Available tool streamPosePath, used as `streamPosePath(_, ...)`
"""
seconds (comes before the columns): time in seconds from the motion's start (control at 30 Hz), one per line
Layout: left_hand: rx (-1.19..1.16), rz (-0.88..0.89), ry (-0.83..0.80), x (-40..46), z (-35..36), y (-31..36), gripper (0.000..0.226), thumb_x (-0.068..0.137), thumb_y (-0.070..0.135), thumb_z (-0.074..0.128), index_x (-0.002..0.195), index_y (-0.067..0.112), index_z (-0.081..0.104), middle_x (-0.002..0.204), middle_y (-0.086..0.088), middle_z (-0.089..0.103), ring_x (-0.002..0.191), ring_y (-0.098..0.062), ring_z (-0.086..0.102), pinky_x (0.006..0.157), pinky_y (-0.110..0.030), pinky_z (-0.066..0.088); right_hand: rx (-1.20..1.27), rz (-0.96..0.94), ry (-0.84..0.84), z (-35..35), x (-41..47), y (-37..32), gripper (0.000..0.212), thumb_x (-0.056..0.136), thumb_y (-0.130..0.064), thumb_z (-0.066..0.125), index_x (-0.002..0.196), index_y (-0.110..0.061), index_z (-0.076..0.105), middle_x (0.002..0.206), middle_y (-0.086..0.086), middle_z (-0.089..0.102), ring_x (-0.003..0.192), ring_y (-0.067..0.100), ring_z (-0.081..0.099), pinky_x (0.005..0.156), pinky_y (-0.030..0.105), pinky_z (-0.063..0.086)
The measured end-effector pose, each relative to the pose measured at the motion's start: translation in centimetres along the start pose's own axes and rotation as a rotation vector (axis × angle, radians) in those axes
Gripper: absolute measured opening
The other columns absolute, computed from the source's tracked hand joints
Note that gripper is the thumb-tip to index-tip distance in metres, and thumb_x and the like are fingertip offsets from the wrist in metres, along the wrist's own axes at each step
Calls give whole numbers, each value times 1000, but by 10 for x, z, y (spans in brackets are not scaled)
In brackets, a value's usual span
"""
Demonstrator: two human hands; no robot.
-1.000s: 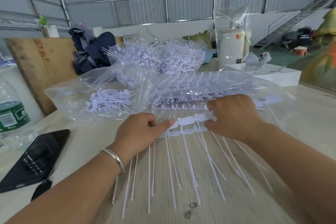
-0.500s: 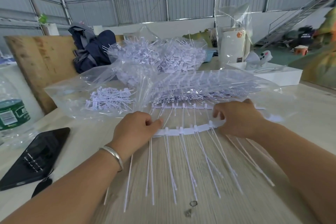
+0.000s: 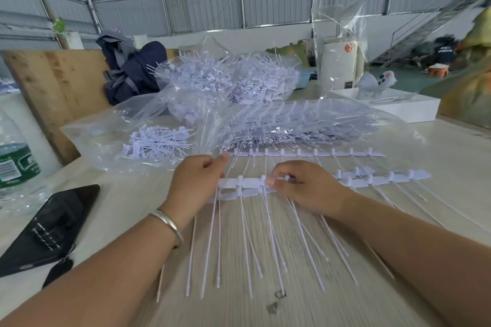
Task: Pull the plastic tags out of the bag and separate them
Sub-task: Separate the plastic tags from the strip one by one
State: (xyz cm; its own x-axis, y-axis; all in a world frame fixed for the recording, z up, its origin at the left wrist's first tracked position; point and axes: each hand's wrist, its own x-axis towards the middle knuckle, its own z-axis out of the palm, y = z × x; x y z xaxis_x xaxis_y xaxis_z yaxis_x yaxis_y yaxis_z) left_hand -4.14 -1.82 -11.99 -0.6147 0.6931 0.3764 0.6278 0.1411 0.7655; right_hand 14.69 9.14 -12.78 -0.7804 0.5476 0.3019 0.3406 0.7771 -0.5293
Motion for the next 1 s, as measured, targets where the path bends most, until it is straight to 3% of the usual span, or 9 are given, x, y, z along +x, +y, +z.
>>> streamPosePath(0.13,-102,-136,-99,7,-12,-7,44,89,48,61,62,15,70,50,2,59,38,-5,48,53,-24,40,63,67,145,-2,2,6,29,94,-34,55,71,-17,51,60,-7,45,57,8,41,59,25,34)
streamPosePath(0.27,-90,-49,-224,-1,-9,-1,45,87,50,64,69,10,71,52,9,62,41,-5,50,48,-20,41,204,70,222,-6,0,6,28,95,-27,54,69,-18,47,57,-8,39,53,3,36,54,18,29)
streamPosePath(0.37,-129,58,-206,-5,-5,3,46,85,41,69,75,-3,65,50,10,61,40,-3,47,44,-14,39,140,70,202,-8,-2,5,28,96,-31,51,73,-15,47,59,-7,40,56,8,37,57,26,31)
streamPosePath(0.47,-240,65,-121,-4,-5,6,28,81,32,74,68,11,62,49,12,53,42,-3,45,45,-13,39,68,72,189,-10,-3,4,31,97,-35,48,71,-20,42,57,-7,42,56,9,39,58,29,31)
streamPosePath(0.57,-421,-33,-133,-2,-7,6,10,79,26,78,79,20,70,55,11,58,48,-4,51,45,-16,40,109,64,200,-12,-4,1,33,97,-38,47,69,-21,39,58,-6,40,55,10,38,59,30,32)
streamPosePath(0.77,-873,-299,-452,-5,-9,13,20,65,23,76,79,12,68,65,1,57,54,-8,50,46,-15,41,238,29,164,-13,-9,-4,34,98,-32,46,70,-16,37,64,-1,37,61,13,35,63,31,29)
streamPosePath(0.9,-945,-302,-654,-8,-9,14,10,79,18,66,70,14,63,67,2,56,53,-7,48,46,-17,41,453,11,102,-10,-10,-7,31,97,-19,48,69,-12,37,69,2,34,64,12,34,66,28,26)
streamPosePath(1.0,-944,-287,-708,-9,-9,15,12,81,16,63,69,14,64,66,2,57,53,-7,51,47,-17,43,589,-39,93,-12,-10,-10,28,85,-25,45,73,1,43,70,5,39,64,12,36,62,22,30)
